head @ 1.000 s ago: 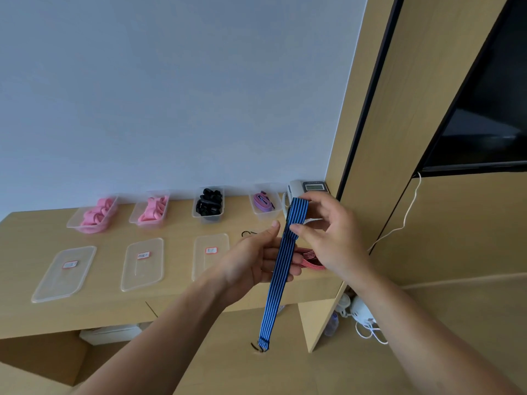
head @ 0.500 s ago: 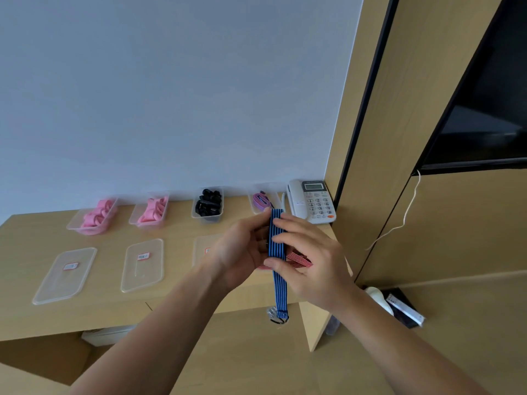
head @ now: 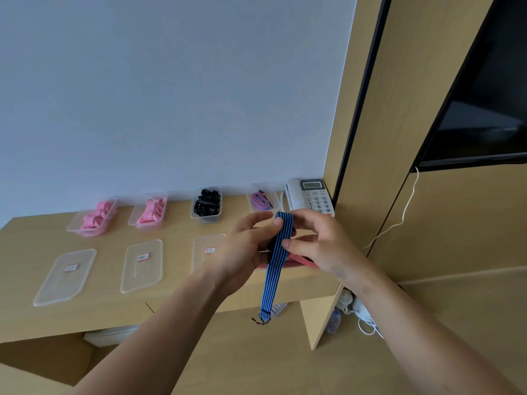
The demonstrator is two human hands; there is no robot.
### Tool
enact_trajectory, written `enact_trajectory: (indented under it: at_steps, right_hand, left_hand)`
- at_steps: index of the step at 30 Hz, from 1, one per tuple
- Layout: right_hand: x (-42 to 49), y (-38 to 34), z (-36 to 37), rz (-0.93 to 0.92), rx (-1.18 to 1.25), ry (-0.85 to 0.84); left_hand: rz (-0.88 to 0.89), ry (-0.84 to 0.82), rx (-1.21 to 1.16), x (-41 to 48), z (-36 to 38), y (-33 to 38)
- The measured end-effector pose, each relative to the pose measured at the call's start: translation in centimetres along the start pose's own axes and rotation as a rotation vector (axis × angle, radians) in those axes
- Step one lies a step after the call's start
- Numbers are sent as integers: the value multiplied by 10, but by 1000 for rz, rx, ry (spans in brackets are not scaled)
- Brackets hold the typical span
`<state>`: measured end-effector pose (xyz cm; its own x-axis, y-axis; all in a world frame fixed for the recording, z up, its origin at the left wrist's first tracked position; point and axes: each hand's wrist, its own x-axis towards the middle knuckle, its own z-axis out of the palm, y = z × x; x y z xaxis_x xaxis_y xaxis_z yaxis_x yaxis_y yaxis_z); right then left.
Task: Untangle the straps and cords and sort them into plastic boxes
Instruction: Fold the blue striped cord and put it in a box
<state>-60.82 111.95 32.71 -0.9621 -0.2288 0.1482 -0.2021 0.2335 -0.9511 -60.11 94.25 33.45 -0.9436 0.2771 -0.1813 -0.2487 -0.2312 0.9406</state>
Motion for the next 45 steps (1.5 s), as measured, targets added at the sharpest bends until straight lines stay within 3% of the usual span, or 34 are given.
enact_trajectory:
  at_steps: [6,16,23,36,41,43,45]
  right_hand:
    - [5,-2,-2,-14,43,74]
    - [8,-8,9,-304,-178,229]
    - [1,6,15,-575,-428,297]
    - [-12,10,26,-733,-586,198]
    - [-12,4,24,-649,-440,294]
    - [-7,1,19,-410,-315,261]
    - [-1,-2,11,-112,-183,65]
  left_hand:
    - [-98,-20,77,1,-2,-5]
    - [-278,19,104,-3,-2,-7]
    - [-206,41,-61,-1,-3,5]
    - [-140,43,-25,4,-14,11]
    - [-100,-14,-26,2,-16,7]
    - [-77,-63,-19,1,-16,4]
    - [-53,-101,34,0,-16,4]
